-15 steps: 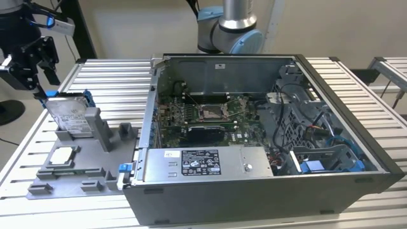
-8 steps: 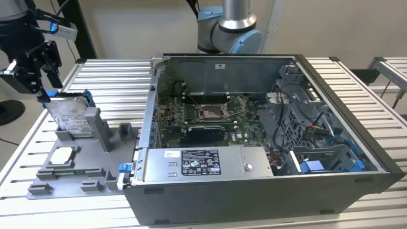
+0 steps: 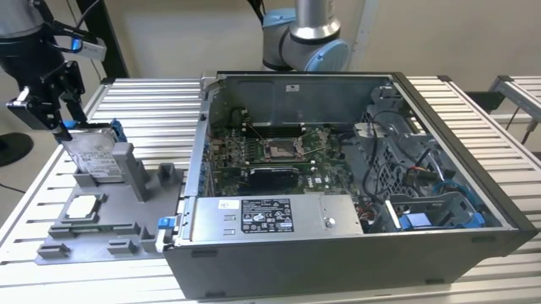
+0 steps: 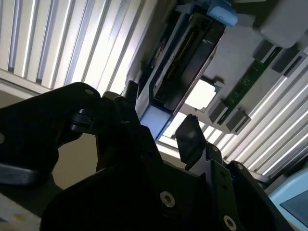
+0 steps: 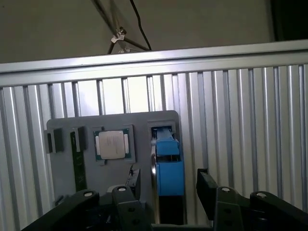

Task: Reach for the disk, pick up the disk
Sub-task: 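Pick up the disk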

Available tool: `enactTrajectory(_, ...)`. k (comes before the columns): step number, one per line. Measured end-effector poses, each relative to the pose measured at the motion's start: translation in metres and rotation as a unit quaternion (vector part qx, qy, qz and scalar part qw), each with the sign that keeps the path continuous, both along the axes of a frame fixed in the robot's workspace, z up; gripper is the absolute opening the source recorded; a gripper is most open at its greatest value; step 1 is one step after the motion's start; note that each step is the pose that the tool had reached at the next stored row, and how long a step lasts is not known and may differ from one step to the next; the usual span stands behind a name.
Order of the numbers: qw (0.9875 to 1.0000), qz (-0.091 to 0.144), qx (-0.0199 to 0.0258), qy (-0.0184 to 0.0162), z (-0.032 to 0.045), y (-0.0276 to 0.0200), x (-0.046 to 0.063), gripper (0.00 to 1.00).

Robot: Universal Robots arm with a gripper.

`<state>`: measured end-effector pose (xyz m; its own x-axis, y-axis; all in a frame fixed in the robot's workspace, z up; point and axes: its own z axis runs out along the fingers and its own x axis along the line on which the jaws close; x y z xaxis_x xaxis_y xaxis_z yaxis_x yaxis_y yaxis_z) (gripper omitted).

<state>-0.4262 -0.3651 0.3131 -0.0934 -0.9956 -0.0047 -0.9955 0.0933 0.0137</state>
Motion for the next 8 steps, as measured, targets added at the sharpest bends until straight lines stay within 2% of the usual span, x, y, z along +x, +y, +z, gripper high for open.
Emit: enactTrajectory(8,1.0,0.0,0.0,-0.0001,-0.0146,0.0009,-0.002,1.0)
